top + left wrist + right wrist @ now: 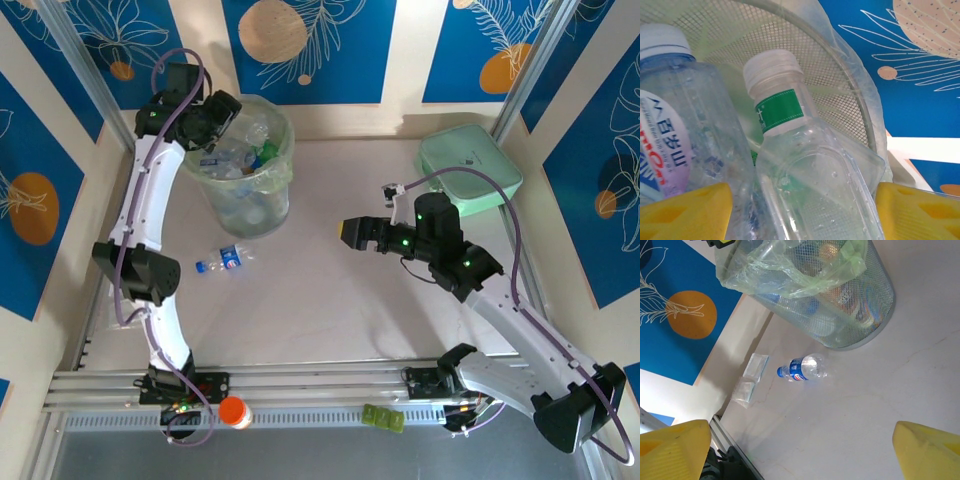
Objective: Put the plastic bottles in the bin
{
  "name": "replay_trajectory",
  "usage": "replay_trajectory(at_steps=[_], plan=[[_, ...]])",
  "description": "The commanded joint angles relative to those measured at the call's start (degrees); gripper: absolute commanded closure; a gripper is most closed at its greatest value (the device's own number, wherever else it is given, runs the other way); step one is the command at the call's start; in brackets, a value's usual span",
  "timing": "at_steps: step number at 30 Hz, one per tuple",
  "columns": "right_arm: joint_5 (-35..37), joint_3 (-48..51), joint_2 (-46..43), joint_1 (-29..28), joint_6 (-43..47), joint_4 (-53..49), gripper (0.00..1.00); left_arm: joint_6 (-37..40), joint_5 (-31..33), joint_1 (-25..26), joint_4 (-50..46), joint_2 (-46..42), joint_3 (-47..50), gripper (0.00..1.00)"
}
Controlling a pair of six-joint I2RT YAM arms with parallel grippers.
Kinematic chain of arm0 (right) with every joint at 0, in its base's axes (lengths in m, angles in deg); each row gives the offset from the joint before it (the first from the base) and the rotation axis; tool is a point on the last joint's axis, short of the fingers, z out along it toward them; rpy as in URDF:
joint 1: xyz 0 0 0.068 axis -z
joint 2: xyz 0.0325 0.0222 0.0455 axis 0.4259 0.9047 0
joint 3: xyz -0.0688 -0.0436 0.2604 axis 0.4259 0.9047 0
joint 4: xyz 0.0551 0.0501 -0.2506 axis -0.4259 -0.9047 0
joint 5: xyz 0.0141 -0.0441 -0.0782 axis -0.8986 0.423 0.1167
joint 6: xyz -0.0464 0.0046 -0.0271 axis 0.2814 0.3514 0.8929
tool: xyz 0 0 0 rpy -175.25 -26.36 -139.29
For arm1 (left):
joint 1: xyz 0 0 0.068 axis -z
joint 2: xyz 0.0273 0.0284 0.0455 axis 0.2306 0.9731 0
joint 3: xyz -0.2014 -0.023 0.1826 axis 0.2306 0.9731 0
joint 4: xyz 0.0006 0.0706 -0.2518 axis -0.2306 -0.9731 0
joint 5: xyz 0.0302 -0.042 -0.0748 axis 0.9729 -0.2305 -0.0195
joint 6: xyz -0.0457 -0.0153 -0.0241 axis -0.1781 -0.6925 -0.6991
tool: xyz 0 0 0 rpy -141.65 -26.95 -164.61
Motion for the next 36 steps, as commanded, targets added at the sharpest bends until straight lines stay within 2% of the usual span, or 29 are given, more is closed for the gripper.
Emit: replay_trajectory(at_steps=[1,4,7,11,13,22,30,36], plan=[[0.7,0.1,-1.2,-0.1,0.7,-0.1,0.06,3.2,1.7,-1.3,0.2,-5.1,0.1,0.3],[0.6,0.0,-0.9,-0.1,0.7,0.1,0.06,8.2,1.3,-1.1,4.9,-6.5,1.5,0.42],[0.5,-0.2,-0.2,-0.1,0.8,0.4,0.06,13.6,0.1,0.0,7.0,-4.1,-1.1,0.46],[0.3,-0.4,1.0,-0.1,0.7,0.3,0.06,14.5,-9.3,0.5,10.3,1.5,-3.6,0.54],[0.3,-0.3,1.2,-0.1,0.6,0.4,0.06,14.8,-10.7,0.8,11.3,3.5,-3.5,0.56],[0.5,0.5,0.9,-0.1,0.2,0.0,0.06,18.5,-6.7,0.8,13.3,5.9,3.2,0.57],[-0.1,-0.5,0.5,-0.4,0.4,-0.6,0.06,19.8,-3.5,0.0,13.6,2.2,7.5,0.6],[-1.1,-2.5,0.1,-1.1,2.3,-2.7,0.07,21.7,-1.8,0.0,15.5,-3.9,5.9,0.49]])
